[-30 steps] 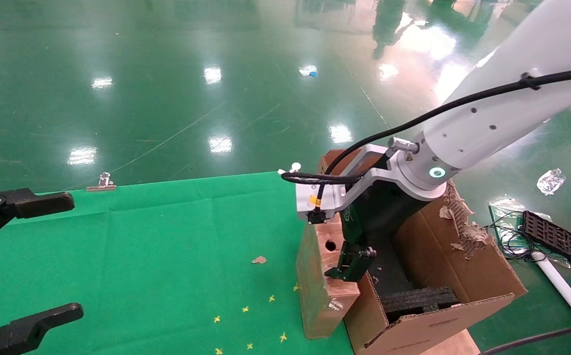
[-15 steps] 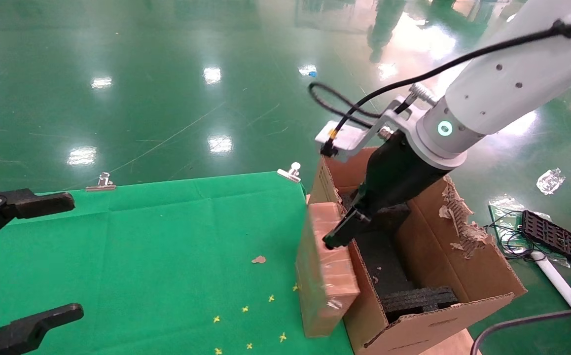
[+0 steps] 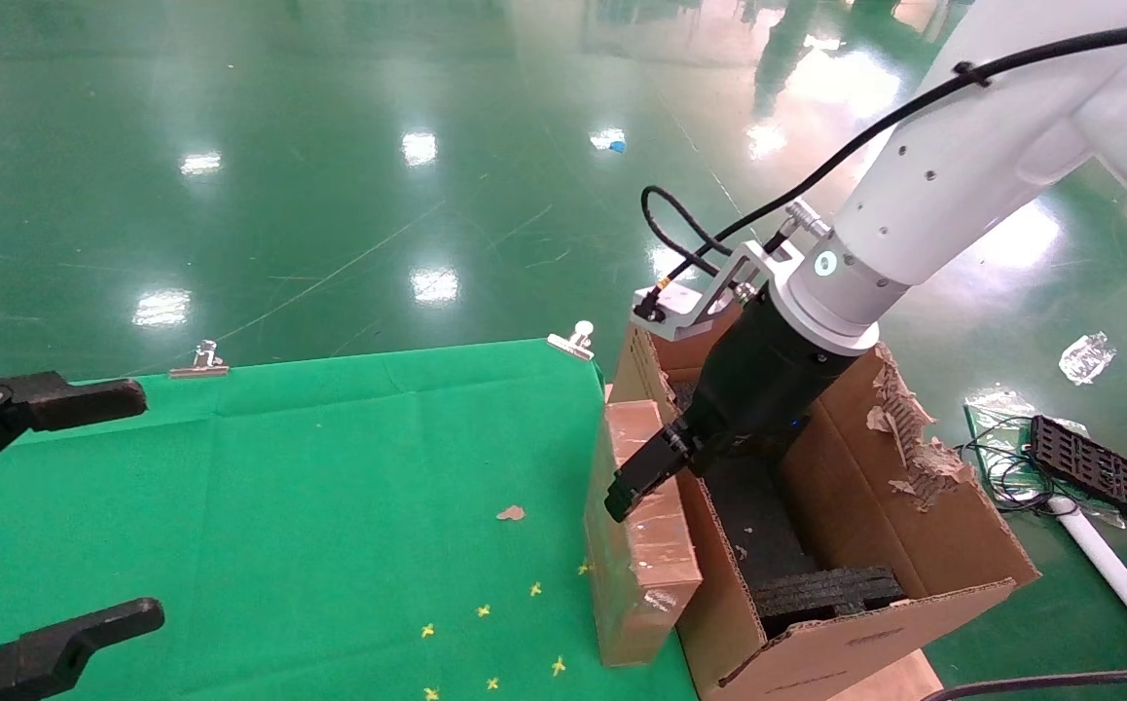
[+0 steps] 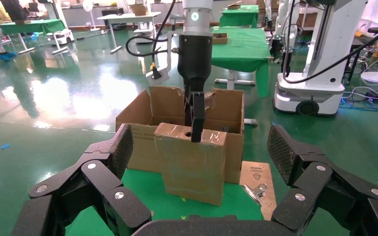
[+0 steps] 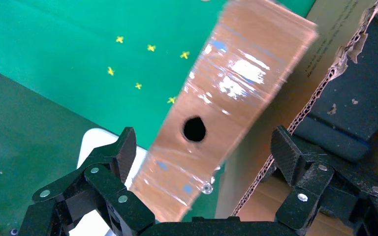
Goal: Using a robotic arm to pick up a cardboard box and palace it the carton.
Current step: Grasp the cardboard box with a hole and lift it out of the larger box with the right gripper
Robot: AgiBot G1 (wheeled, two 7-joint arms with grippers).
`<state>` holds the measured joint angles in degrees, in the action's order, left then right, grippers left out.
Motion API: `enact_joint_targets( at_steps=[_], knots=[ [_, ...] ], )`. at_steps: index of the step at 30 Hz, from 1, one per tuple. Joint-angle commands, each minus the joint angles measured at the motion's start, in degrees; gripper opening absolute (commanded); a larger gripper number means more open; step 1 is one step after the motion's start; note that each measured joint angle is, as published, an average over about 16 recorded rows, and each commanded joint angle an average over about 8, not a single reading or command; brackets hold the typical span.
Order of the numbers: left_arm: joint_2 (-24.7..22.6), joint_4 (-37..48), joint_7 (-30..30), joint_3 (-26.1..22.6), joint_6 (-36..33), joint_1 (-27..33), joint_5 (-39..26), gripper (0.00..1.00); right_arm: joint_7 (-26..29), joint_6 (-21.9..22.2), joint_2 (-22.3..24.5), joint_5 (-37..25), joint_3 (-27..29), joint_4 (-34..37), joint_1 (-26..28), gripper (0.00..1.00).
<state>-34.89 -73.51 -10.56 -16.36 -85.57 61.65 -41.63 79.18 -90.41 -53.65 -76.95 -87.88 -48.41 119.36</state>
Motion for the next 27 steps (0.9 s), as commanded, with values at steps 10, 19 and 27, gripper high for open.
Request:
enact_joint_targets(
  at_steps=[10, 19, 27],
  knots=[
    [0.0, 0.0, 0.0, 0.0, 0.0, 0.0, 0.0, 0.75, -1.0, 0.8, -4.0, 0.5, -3.9, 3.9, -0.7, 0.0],
    [0.0, 0.0, 0.0, -0.1, 0.0, 0.0, 0.1, 0.0, -0.6, 1.2, -5.3, 0.4, -5.7, 3.8, -1.5, 0.0],
    [0.0, 0.0, 0.1, -0.1, 0.0, 0.0, 0.1, 0.0, -0.8, 1.5, -5.6, 0.5, -6.6, 3.6, -2.0, 0.0]
  ],
)
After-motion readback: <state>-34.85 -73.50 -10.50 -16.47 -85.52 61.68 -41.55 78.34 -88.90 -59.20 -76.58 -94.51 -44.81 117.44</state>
